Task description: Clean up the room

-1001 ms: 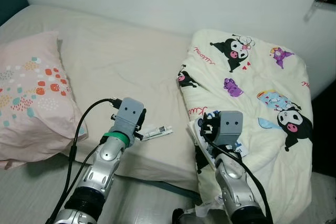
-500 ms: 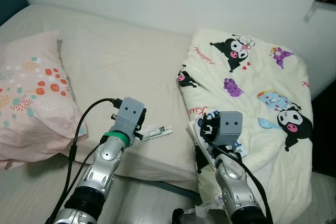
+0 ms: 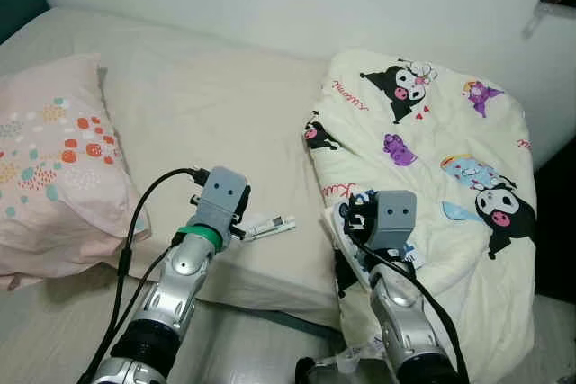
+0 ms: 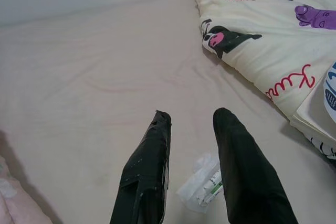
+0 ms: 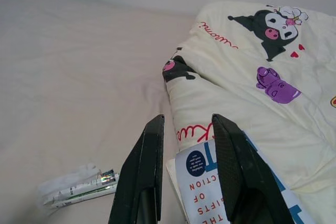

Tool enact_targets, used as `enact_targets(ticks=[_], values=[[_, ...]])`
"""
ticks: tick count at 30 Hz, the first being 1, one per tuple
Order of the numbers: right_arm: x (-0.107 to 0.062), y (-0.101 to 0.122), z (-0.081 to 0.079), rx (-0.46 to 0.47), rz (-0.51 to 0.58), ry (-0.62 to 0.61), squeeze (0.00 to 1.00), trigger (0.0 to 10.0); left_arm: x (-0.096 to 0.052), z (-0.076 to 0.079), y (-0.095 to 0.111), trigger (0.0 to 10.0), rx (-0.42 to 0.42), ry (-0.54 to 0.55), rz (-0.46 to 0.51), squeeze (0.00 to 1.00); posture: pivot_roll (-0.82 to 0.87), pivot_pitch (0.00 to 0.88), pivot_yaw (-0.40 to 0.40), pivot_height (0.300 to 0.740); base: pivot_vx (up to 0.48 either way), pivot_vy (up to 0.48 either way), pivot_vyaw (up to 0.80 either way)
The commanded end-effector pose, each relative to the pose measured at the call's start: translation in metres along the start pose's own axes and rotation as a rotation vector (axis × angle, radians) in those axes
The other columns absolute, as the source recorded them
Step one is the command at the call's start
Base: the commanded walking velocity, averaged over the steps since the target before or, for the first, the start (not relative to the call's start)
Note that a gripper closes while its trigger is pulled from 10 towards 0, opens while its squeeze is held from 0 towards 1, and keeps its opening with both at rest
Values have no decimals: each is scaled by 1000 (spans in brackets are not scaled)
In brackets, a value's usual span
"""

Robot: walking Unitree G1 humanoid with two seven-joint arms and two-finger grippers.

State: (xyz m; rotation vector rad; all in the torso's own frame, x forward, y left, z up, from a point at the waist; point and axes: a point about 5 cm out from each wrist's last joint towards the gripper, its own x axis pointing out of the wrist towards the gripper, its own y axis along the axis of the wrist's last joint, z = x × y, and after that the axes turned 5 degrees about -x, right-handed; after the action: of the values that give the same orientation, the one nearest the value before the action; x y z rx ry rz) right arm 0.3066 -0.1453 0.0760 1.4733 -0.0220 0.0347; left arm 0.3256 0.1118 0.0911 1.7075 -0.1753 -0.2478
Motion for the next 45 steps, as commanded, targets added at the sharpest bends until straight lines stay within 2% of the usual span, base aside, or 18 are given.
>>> enact_targets(ticks=[1, 28, 34, 36, 39, 40, 42, 44, 45], values=[[-3, -6, 0, 3, -20, -6, 0, 10000, -2, 0, -7, 10000, 1, 1, -28, 0, -87, 74, 60, 694, 0, 0, 0], [-3, -5, -1, 13, -20, -10, 0, 10000, -2, 0, -7, 10000, 3, 1, -29, 0, -88, 79, 63, 580, 0, 0, 0], [-3, -5, 0, 16, -18, -14, 0, 10000, -2, 0, -7, 10000, 5, 0, -30, 0, -89, 83, 65, 575, 0, 0, 0], [-3, -5, 2, 14, -18, -21, 0, 10000, 0, 1, -6, 10000, 23, -4, -33, 0, -92, 88, 66, 575, 0, 0, 0], [-3, -1, 11, 11, -2, -49, 0, 10000, 9, 9, 1, 10000, 201, -72, -4, 0, -112, 105, 64, 575, 0, 0, 0], [-3, -1, 11, 11, -2, -49, 0, 10000, 9, 9, 1, 10000, 201, -72, -4, 0, -112, 105, 64, 575, 0, 0, 0], [-3, 6, 18, -6, 34, -76, 0, 10000, 16, 17, 7, 10000, 284, -134, 10, 0, -124, 113, 64, 575, 0, 0, 0], [-4, 17, 27, -33, 84, -118, 0, 10000, 23, 24, 11, 10000, 335, -189, 11, 0, -150, 122, 64, 575, 0, 0, 0], [-4, 17, 27, -33, 84, -118, 0, 10000, 23, 24, 11, 10000, 335, -189, 11, 0, -150, 122, 64, 575, 0, 0, 0]])
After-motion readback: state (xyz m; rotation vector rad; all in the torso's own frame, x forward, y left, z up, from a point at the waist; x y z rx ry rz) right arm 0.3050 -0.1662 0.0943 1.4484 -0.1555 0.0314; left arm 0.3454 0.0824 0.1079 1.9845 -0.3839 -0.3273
